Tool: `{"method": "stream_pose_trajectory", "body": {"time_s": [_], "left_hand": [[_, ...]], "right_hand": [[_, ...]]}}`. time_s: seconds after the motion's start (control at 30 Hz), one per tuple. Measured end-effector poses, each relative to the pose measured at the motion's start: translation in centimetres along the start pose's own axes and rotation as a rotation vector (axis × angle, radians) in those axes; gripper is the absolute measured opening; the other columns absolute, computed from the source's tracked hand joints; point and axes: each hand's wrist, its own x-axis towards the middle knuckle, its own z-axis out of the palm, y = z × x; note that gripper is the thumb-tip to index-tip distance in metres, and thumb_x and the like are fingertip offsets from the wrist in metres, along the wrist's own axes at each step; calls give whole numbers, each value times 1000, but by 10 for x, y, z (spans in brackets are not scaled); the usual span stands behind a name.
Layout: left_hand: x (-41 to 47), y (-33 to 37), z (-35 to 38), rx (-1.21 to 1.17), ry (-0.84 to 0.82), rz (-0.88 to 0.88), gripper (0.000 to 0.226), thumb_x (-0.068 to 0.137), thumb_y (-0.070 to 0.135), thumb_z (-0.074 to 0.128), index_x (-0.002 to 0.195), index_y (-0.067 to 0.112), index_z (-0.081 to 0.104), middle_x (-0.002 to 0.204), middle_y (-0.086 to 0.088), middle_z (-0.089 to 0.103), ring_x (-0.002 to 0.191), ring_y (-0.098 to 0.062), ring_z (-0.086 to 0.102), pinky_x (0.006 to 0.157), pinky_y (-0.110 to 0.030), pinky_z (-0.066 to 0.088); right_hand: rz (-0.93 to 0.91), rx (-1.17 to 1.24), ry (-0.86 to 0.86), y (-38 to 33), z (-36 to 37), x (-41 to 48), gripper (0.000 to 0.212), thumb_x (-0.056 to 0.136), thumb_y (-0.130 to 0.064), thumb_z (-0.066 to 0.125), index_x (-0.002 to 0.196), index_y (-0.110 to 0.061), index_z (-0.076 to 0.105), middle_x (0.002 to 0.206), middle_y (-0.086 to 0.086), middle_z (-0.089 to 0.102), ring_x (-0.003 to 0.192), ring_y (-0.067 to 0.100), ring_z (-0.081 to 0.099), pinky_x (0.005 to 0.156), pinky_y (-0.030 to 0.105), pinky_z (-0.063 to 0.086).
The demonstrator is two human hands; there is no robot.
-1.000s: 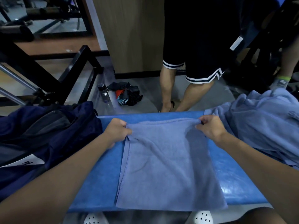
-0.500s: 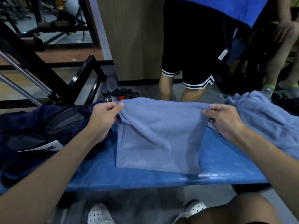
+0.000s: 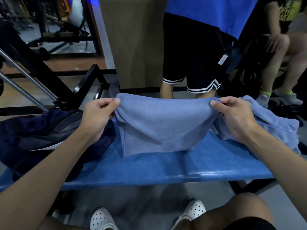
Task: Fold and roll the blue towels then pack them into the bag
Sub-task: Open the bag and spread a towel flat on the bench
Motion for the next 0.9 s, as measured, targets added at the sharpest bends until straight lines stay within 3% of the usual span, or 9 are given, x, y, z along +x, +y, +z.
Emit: {"method": "stream_pose_trajectory", "body": {"time_s": [0.13,0.17,0.33,0.6,0.73,0.83,0.9], "left_hand": [[-2,0,5,9,-6,-11,23,92,13,67,78,23,81,87,-4,77,88,-18,70,82,-30,55],[-3,-1,6,23,-9,-18,21,91,13,68,78,24,81,88,-4,77,88,-19,69,84,-31,54],[-7,-1,7,79,2,-32,11,89,11,72,83,18,79,87,-6,76,85,-15,69,81,-26,53],[-14,13,-1,163,20,27,31,85,5,75,70,33,80,76,7,75,71,-2,67,67,-12,50],[-19,19,-4,190,16,52,30,84,4,75,71,30,79,73,8,74,67,-1,65,65,-11,49],[-23,21,-8,199,31,67,21,83,3,76,78,23,77,73,5,73,67,-4,64,64,-15,51],[-24,22,-12,220,45,82,19,83,4,76,79,22,77,74,4,73,69,-8,64,67,-19,53]], "right_hand": [[-55,-29,28,-2,-6,-1,16,87,-6,69,75,-14,63,63,-3,66,62,17,56,59,28,44],[-69,-40,30,-2,-7,-3,14,88,-6,69,77,-14,64,64,-2,66,63,19,56,58,28,43],[-83,-55,19,2,-11,-9,7,91,-11,66,85,-9,69,76,22,56,75,36,45,58,31,31],[-64,-85,43,0,-10,-17,10,90,-4,65,81,-9,66,78,27,54,76,35,46,52,32,32],[-72,-88,34,0,-12,-18,11,89,-2,65,80,-8,63,74,41,53,74,40,48,55,33,33],[-89,-106,34,-2,-13,-19,10,88,3,66,82,-5,62,79,26,62,71,33,54,55,34,42],[-122,-144,20,-3,-14,-20,11,85,7,67,82,-1,61,85,11,67,73,13,65,64,20,52]]}}
